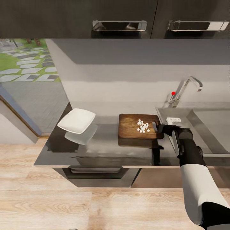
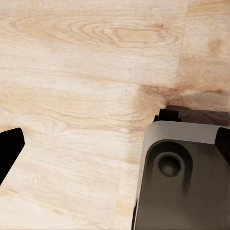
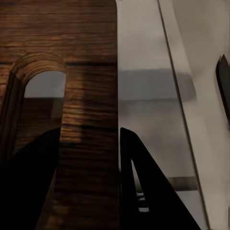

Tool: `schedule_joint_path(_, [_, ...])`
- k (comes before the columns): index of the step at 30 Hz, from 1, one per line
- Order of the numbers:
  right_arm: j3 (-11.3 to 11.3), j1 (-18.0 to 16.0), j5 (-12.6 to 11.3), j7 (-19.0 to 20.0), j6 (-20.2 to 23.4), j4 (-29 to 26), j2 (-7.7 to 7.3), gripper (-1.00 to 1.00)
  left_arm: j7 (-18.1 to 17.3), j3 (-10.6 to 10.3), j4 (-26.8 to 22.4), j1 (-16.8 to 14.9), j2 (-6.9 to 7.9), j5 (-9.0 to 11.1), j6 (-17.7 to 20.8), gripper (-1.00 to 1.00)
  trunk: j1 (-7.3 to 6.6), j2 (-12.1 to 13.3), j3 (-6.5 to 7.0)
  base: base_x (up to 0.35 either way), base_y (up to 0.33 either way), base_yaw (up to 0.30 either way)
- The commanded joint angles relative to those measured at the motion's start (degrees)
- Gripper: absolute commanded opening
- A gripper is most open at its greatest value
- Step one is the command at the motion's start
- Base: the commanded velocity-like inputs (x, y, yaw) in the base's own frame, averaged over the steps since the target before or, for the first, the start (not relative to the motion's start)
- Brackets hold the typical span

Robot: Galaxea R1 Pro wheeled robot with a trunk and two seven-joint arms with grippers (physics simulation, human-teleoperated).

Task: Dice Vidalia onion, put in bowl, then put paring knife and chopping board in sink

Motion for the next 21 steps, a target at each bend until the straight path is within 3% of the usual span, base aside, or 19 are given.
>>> schedule_joint_path(1, [-0.1,0.0,0.6,0.5,0.2,-0.1,0.0,-1.0,0.0,-0.5,0.3,-0.1,-0.06,0.4,-0.4,1.0,0.04,-0.1,0.0,0.0,0.0,0.0])
schedule_joint_path(21, [-0.1,0.0,0.6,0.4,0.2,-0.1,0.0,-1.0,0.1,-0.5,0.3,-0.1,0.03,0.4,-0.4,1.0,0.04,-0.1,1.8,0.0,0.0,0.0])
